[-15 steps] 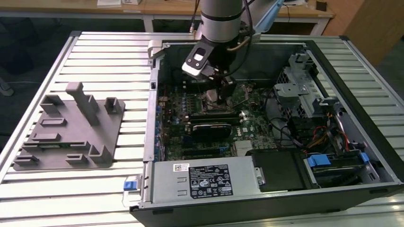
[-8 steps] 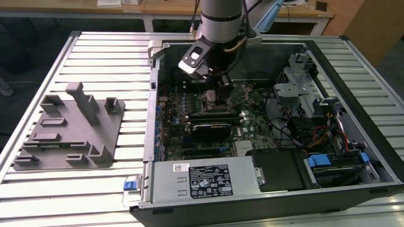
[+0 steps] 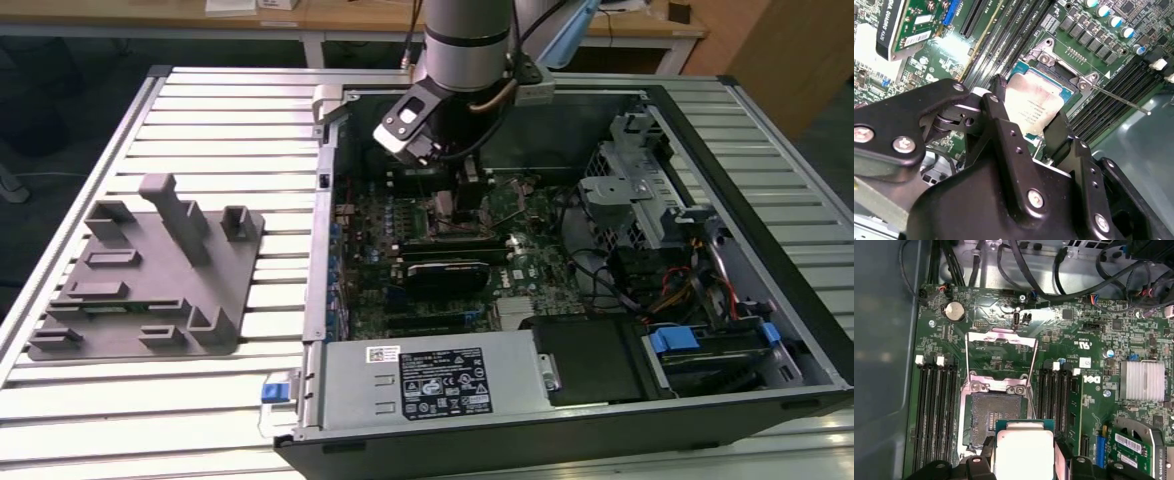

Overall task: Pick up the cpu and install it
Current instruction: 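Place the cpu into insertion slot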

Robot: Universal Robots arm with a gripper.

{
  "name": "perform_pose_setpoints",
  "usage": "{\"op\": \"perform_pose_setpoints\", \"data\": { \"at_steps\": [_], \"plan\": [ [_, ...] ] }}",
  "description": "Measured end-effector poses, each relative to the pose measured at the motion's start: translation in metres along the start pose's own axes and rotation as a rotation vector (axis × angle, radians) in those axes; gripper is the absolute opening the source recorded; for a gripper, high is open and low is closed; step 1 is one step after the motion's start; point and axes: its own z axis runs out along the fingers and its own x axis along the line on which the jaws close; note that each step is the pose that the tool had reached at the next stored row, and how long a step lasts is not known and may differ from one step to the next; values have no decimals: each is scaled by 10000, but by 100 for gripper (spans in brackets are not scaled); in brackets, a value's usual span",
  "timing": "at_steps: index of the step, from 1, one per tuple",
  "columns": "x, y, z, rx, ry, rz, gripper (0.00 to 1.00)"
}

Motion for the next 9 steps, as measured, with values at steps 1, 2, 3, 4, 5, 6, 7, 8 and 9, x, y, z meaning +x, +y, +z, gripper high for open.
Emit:
{"op": "perform_pose_setpoints", "data": {
  "at_steps": [1, 2, 3, 4, 5, 6, 7, 8, 9],
  "plan": [
    [6, 1, 3, 0, 1, 0, 55],
    [13, 1, 6, 0, 0, 0, 55],
    [20, 2, 9, 0, 0, 0, 55],
    [28, 4, 12, 0, 0, -1, 55],
    [58, 39, 26, 0, 0, -1, 55],
    [61, 62, 29, -1, 0, 0, 55],
    [61, 87, 33, 0, 0, -1, 55],
    [61, 114, 37, 0, 0, -1, 55],
    [61, 136, 41, -1, 0, -1, 55]
  ]
}}
